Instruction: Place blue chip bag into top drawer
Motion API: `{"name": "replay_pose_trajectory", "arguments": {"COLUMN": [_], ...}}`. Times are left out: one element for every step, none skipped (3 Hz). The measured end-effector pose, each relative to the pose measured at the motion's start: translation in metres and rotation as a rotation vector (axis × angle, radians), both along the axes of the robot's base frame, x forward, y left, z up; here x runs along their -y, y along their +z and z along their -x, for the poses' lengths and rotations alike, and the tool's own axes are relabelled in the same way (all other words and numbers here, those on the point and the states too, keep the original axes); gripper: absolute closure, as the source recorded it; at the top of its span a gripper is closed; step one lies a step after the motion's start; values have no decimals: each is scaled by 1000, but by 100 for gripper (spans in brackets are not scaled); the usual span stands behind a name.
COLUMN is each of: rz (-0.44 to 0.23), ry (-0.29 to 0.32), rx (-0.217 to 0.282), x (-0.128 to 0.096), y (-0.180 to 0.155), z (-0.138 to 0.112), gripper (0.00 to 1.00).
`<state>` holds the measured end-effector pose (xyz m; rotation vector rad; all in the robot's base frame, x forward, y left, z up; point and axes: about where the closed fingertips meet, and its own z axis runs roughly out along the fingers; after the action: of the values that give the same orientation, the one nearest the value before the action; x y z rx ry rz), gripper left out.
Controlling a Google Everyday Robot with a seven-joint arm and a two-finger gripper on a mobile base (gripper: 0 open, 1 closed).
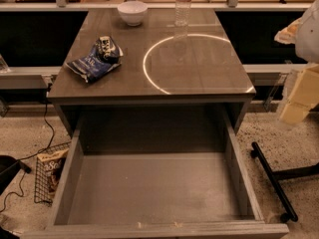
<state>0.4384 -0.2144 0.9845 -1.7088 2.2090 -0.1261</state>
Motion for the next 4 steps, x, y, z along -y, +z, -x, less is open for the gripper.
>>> {"name": "replay_pose_trajectory", "arguments": {"rz": [0,-111,-316,-626], "ry": [0,61,107,86], "rx": [0,85,194,258], "x": [0,-30,-74,-142], "y": [0,6,20,37], "z": [0,-40,-98,-163], "gripper": [0,0,0,0]}}
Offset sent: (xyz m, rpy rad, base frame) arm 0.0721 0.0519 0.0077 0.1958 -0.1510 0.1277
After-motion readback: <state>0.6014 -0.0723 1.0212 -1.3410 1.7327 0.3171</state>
